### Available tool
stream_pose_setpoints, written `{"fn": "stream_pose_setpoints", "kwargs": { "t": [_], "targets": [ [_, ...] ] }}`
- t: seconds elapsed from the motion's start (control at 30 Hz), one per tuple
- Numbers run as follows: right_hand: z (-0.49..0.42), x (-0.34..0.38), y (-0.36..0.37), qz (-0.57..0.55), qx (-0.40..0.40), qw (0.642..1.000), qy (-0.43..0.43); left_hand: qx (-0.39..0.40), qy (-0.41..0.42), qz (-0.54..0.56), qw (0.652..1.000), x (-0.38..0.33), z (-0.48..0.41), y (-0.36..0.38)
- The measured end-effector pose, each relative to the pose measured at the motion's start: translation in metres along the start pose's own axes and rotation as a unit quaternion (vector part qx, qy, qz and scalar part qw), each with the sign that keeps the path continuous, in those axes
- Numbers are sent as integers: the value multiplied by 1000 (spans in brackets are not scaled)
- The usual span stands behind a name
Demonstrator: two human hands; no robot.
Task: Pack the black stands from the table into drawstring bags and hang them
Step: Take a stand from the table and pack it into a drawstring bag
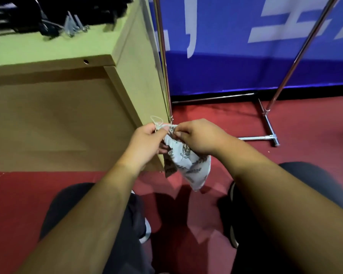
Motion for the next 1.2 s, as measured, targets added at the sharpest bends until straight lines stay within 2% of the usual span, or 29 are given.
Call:
{"fn": "stream_pose_setpoints", "kwargs": {
  "t": [0.2, 0.4, 0.63, 0.77, 1.0, 1.2],
  "targets": [
    [-20, -26, -1, 3, 11, 999, 43, 19, -39, 5, 999, 4, -25, 4],
    [-29, -42, 11, 8, 46, 995, 84, 5, -27, -128, 991, 16, -33, 20],
    [-38, -51, 25, 28, 91, 987, 132, 76, -86, -132, 985, 34, -42, 39],
    [-46, -56, 29, 7, 66, 987, 144, 78, -100, -146, 981, 45, -43, 37],
    [-44, -41, 24, -121, 8, 982, 148, 54, -79, -94, 991, 35, -23, 21],
    [-27, 1, 14, -272, -49, 951, 136, 48, -18, -74, 996, 2, 6, -17]
  ]
}}
Point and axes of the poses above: each hand's wrist, its own z-axis away from the middle knuckle, its own y-axis out of the palm, x = y × z, the point moved 5 cm from there along -z, towards the middle knuckle, and after that the axes turned 14 degrees about -z, right-handed, at the moved point
